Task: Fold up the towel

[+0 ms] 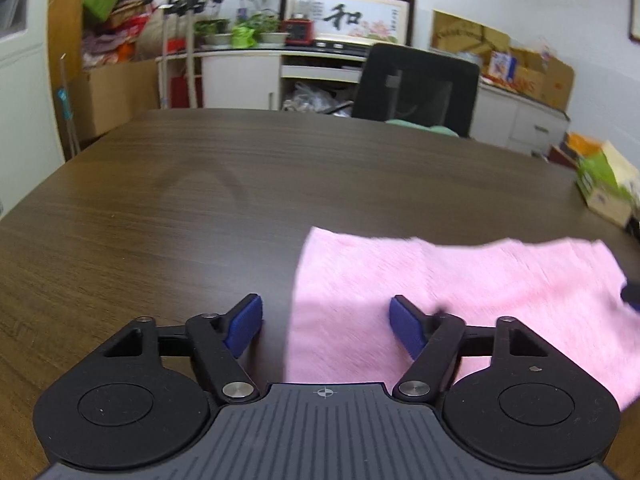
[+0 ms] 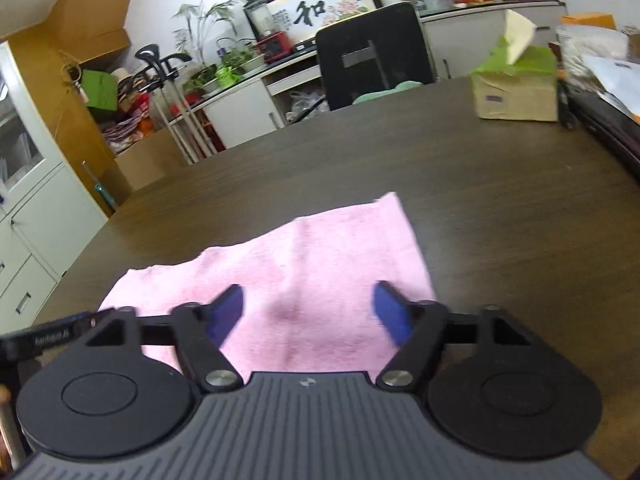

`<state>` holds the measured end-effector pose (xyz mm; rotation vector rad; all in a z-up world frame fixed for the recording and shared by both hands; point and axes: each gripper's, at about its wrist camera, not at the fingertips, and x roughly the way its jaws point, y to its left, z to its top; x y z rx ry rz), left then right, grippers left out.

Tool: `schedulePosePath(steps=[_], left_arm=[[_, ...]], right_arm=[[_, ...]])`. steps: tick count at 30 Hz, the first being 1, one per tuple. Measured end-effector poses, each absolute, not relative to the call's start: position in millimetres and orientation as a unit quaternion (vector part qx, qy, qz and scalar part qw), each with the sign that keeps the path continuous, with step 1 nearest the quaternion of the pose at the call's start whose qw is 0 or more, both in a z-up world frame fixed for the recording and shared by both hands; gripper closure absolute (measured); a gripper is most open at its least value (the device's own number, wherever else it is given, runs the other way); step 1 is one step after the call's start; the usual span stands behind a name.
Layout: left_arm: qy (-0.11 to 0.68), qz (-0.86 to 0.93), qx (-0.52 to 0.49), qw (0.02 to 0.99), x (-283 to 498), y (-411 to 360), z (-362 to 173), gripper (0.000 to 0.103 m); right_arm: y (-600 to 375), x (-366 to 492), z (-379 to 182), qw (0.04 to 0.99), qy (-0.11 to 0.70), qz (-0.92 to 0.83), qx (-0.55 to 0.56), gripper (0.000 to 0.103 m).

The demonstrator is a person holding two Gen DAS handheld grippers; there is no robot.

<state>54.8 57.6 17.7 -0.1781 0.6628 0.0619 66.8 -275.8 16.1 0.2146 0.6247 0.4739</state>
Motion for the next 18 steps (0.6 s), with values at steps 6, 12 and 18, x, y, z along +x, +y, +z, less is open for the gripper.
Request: schedulePosePath(steps=[6, 12, 18], left_arm=[[0.283, 0.049, -0.164, 0.944, 36.3, 108.2, 40.5, 0.034], [0.275, 0.067, -0.184, 0.941, 23.7, 128.1, 46.7, 0.026], [0.286, 0.067, -0.193, 0.936, 27.9, 130.5, 46.3, 0.018]], right_arm=[[-237.5, 46.2, 30.1, 0.924, 0.267, 0.270, 0.038, 0.021], [-138.3, -12.1, 41.0, 0.904, 0.220, 0.354, -0.094, 0.021], [-77.5, -38.8, 33.0, 0.885, 0.202, 0.373, -0.190, 0.022]])
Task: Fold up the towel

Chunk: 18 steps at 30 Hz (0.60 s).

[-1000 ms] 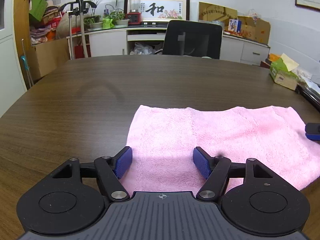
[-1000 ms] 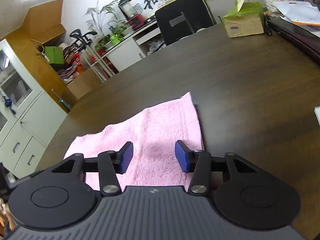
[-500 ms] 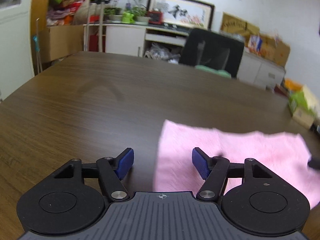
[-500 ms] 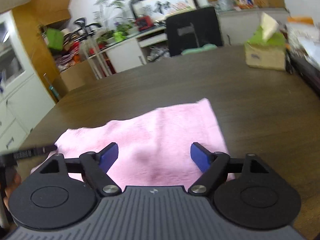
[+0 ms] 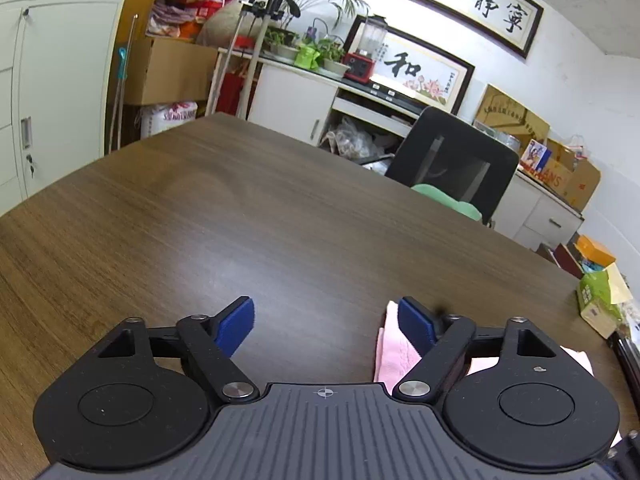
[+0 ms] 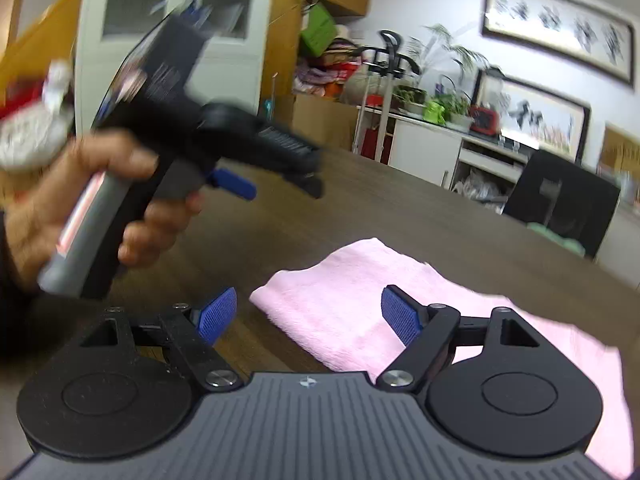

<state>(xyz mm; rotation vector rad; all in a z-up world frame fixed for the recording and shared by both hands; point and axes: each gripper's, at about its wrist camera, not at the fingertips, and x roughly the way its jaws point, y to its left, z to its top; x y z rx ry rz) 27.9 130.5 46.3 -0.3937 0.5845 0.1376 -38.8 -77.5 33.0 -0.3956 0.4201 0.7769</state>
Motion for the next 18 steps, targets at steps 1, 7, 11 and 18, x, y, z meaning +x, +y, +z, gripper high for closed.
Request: schedulePosePath(steps=[1, 7, 11, 18], left_arm=[[0.287, 0.067, -0.193, 0.936, 28.7, 130.5, 46.4, 0.018], [0.293, 0.066, -0.207, 0.931, 31.5, 135.8, 46.5, 0.012], [0.294, 0.063, -0.216, 0.929, 31.8, 137.7, 45.7, 0.010], [0.301, 0.056, -0.226, 0.925, 33.8, 139.4, 42.4, 0.007]], right_arm=[[-74.8, -38.8, 31.7, 0.884, 0.202, 0.373, -0.196, 0.022], [-62.1, -37.8, 25.0, 0.880, 0.200, 0.368, -0.223, 0.027], [-53.7, -37.2, 20.5, 0.877, 0.199, 0.365, -0.241, 0.037], [-38.9, -36.0, 12.6, 0.871, 0.197, 0.358, -0.272, 0.058]])
